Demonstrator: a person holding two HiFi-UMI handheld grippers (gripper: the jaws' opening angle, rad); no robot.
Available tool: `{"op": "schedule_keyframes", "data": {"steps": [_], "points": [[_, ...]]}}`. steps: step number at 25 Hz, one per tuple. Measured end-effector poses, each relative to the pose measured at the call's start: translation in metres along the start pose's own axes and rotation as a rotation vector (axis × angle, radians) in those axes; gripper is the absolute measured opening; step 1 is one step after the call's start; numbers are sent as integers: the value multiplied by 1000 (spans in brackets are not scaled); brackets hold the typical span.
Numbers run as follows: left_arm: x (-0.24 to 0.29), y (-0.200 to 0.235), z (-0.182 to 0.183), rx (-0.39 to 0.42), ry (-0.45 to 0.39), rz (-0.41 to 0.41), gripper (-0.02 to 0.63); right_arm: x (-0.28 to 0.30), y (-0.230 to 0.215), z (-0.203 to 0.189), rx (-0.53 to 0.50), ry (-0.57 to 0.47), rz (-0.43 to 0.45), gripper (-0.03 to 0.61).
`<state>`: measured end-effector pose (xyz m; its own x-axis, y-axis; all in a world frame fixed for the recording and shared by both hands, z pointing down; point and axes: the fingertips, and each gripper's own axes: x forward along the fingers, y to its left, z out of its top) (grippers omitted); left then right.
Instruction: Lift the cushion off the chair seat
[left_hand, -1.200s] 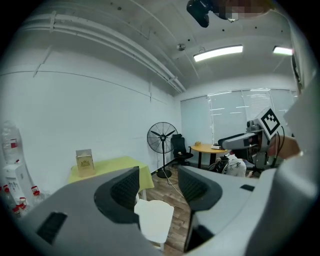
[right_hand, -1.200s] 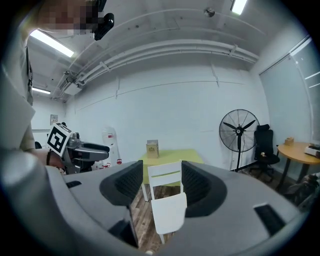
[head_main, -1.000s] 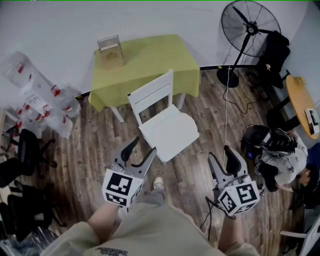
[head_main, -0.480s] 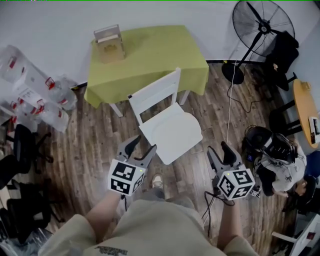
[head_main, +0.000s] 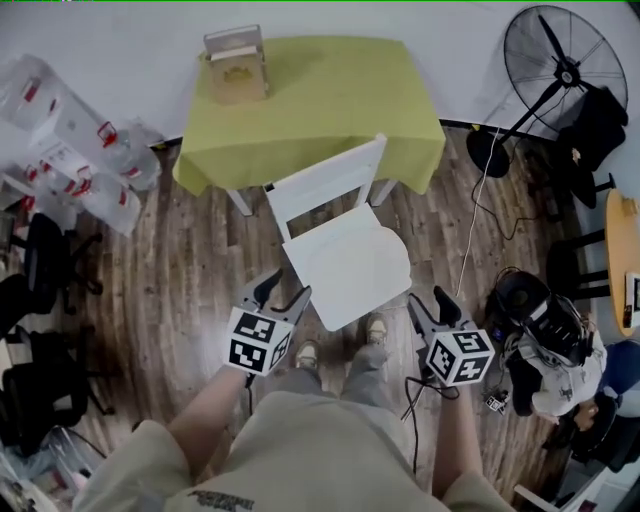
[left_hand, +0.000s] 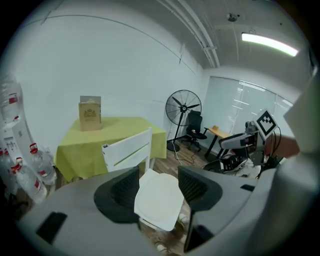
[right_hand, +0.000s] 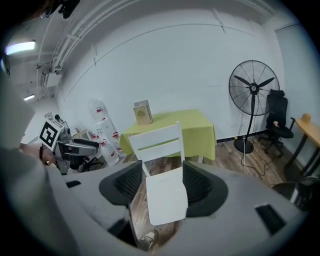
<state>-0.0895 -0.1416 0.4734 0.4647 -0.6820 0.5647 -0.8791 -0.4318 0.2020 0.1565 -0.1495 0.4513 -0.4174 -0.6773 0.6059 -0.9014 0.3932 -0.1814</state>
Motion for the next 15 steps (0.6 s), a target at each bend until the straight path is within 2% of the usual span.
{"op": "schedule_keyframes", "data": {"steps": [6,12,15], "points": [[39,19,-18,-80,52,105,235,55,-37,-7,-15,82,68,252],[57,19,-32,-118,87,196,235,101,-67,-9,-104,177,178,255],[68,21,-33,-180,94,259,235,123,-86,-8,-139,215,224,258]]}}
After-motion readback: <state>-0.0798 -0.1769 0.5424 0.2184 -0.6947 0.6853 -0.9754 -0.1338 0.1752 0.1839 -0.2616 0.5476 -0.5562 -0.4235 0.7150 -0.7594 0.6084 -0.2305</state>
